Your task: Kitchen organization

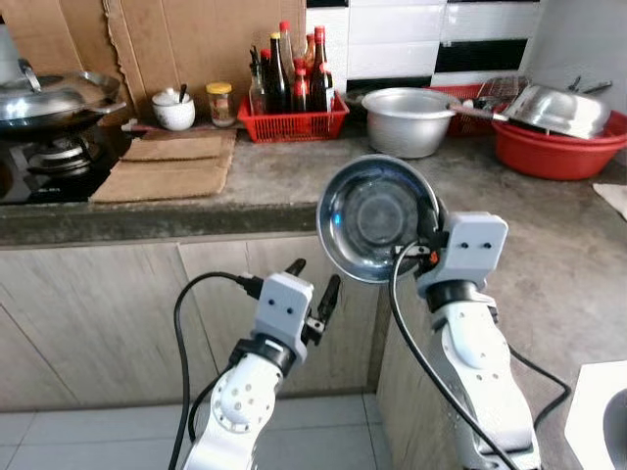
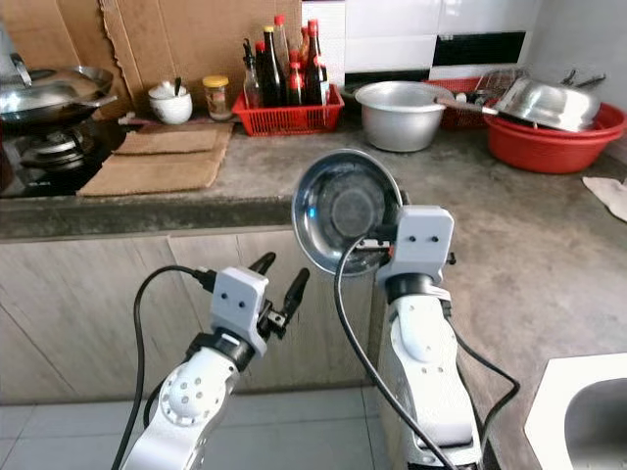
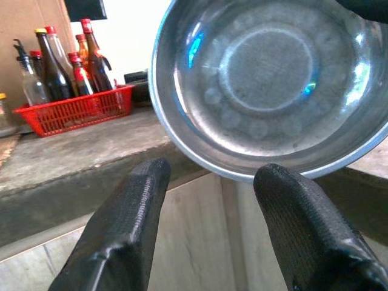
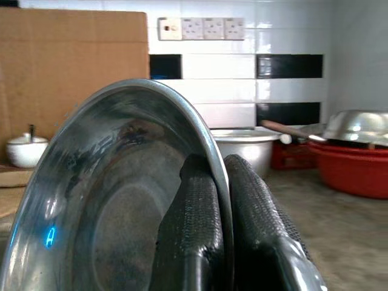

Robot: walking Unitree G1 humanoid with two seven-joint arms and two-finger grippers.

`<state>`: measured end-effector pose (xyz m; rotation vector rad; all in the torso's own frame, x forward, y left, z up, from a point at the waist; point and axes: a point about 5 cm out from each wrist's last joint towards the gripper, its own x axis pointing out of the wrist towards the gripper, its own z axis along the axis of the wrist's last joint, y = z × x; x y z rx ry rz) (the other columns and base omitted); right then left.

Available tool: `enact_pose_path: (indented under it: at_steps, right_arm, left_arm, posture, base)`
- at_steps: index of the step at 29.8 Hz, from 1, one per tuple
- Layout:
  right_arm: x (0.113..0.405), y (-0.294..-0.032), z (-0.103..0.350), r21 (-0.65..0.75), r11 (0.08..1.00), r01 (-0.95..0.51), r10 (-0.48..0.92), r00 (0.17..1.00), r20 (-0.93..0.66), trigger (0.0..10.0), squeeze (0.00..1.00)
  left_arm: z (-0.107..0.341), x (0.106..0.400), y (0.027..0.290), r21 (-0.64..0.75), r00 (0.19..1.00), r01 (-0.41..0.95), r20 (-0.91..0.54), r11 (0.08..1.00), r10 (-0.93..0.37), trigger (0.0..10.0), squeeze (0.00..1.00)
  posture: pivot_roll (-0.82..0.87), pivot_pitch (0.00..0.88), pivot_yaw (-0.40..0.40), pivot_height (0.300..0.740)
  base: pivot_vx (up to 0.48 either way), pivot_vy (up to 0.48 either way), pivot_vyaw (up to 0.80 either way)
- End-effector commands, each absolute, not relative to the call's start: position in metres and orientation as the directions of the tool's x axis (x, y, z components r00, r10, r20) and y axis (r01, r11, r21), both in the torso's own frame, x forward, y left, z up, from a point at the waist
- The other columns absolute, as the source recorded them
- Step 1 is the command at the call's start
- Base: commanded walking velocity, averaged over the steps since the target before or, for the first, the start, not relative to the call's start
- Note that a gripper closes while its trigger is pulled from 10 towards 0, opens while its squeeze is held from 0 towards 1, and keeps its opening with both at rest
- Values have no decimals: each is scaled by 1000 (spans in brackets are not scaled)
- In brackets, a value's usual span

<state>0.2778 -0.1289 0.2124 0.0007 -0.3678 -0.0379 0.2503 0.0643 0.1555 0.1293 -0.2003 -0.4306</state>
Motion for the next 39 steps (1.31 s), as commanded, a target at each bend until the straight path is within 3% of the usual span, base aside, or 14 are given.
enact_pose_path:
  at_steps: [1,12,39]
  right_arm:
    - [278,-128,218,17,999,31,-35,922,385,10000,0]
    - [277,-127,217,15,1000,27,-31,925,379,10000,0]
    - [277,-128,213,3,999,38,-36,933,357,10000,0]
  left_arm:
    - [157,251,65,169,888,400,170,901,-427,10000,0]
    - [157,250,66,169,887,403,171,899,-430,10000,0]
    - [157,251,66,165,888,402,168,901,-427,10000,0]
  posture:
    - [17,0,-7,740]
    - [16,0,-7,740]
    - [18,0,0,740]
  base:
    - [0,0,0]
    - [0,211,0]
    - [0,419,0]
